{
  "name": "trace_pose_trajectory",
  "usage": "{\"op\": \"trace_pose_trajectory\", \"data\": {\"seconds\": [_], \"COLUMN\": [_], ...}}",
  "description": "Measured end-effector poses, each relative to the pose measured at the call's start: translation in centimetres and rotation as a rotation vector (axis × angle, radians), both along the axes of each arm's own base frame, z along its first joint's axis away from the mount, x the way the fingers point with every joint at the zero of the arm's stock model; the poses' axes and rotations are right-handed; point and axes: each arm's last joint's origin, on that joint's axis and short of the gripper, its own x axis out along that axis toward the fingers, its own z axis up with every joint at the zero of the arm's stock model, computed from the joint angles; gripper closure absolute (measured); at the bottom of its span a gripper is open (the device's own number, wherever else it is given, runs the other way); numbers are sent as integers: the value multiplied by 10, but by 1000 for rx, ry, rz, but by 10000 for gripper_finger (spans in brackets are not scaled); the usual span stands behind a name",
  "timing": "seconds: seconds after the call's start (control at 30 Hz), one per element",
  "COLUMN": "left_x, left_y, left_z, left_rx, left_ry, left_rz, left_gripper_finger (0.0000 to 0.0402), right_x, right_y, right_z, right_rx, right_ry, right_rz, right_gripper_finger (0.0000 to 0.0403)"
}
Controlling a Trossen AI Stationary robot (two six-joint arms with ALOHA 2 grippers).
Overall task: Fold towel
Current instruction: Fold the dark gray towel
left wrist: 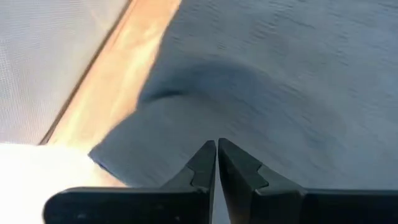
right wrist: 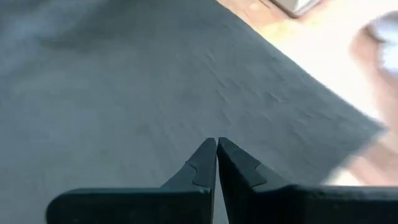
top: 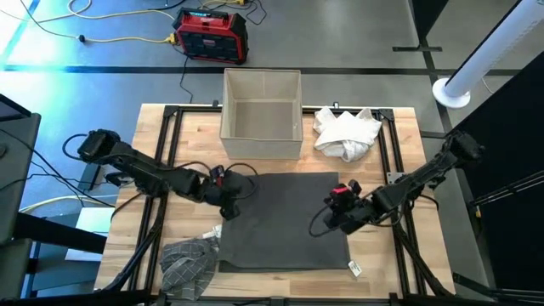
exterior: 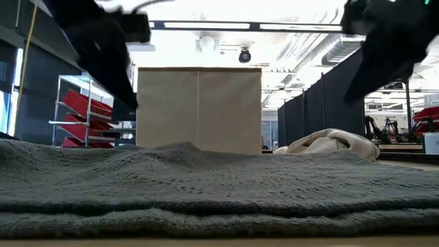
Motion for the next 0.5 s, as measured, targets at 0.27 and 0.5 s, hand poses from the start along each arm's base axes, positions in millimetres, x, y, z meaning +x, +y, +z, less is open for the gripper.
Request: {"op": "trace_pose_trajectory", "data": {"seconds": [0.27,0.5], "left_x": [-11,-26], "left_y": [19,16], "left_z": [-33,-55], "left_rx": [-49,-151], "left_ry": [-48,-28], "left_rz": [137,224], "left_gripper_finger": [400,401], "right_x": [-12,-24], "right_y": [-23,-28], "right_z": [-44,-63], "right_rx": [57,117], "right_ry": [-69,58], "right_rz": [-138,-150], "right_gripper_finger": [403,403]}}
